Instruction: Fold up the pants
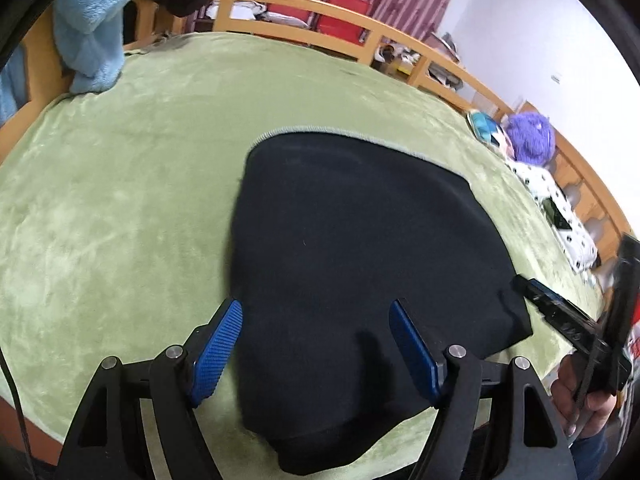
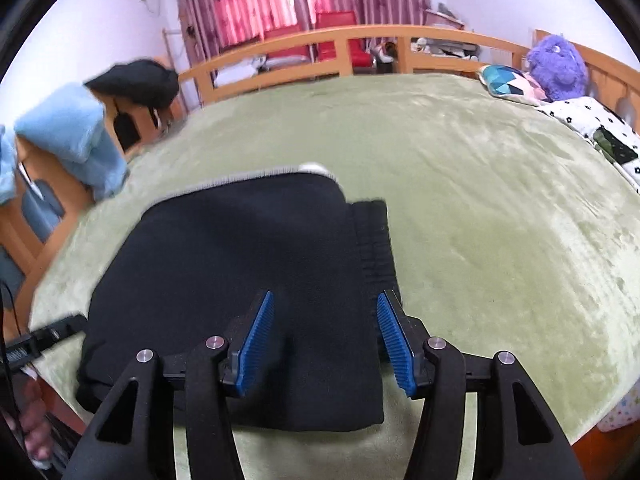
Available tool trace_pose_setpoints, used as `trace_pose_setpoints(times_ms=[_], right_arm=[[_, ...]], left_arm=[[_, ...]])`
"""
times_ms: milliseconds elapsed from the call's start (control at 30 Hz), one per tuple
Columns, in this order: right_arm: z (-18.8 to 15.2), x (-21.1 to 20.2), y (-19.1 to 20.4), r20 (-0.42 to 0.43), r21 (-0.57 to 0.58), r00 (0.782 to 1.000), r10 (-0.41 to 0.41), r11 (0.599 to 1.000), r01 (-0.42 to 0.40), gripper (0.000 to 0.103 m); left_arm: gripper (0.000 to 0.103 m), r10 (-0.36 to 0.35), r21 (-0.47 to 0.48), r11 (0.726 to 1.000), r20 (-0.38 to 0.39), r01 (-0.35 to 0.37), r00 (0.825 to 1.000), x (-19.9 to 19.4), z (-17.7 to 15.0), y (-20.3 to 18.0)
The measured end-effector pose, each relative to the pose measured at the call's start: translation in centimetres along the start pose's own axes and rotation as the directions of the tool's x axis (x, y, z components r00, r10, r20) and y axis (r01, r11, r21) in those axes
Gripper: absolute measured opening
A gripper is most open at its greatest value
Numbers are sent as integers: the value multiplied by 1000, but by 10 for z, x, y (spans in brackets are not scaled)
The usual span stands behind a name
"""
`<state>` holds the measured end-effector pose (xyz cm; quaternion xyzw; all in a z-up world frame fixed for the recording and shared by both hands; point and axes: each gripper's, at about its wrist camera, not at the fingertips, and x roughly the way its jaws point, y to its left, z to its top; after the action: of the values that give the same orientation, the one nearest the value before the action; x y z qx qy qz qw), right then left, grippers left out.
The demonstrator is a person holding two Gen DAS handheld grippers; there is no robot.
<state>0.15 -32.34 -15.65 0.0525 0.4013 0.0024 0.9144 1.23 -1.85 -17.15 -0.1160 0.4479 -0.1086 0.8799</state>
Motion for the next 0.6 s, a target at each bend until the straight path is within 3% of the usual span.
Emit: trace_pose_setpoints(times_ms=[100, 233, 433, 500, 600], right_arm=[[-9, 26, 3, -116, -24, 991, -73, 997, 70, 52], [-8, 21, 1, -124, 8, 992, -37, 999, 39, 52], [-10, -8, -11, -76, 89, 996, -42, 995, 48, 52], [-13, -25, -7, -33, 89, 998, -45, 995, 48, 52], [-26, -63, 4, 78, 2, 992, -100, 995, 100, 53]], left_arm=[[75, 68, 29, 997, -39, -67, 997, 15, -9, -4], [75, 76, 36, 997, -37, -75, 996, 5, -7, -10], [74, 35, -65, 997, -9, -35, 999, -9, -13, -7], [73, 22, -62, 998, 22, -21, 1000, -17, -21, -11], [73, 14, -6, 1000, 58, -13, 998, -37, -27, -21]])
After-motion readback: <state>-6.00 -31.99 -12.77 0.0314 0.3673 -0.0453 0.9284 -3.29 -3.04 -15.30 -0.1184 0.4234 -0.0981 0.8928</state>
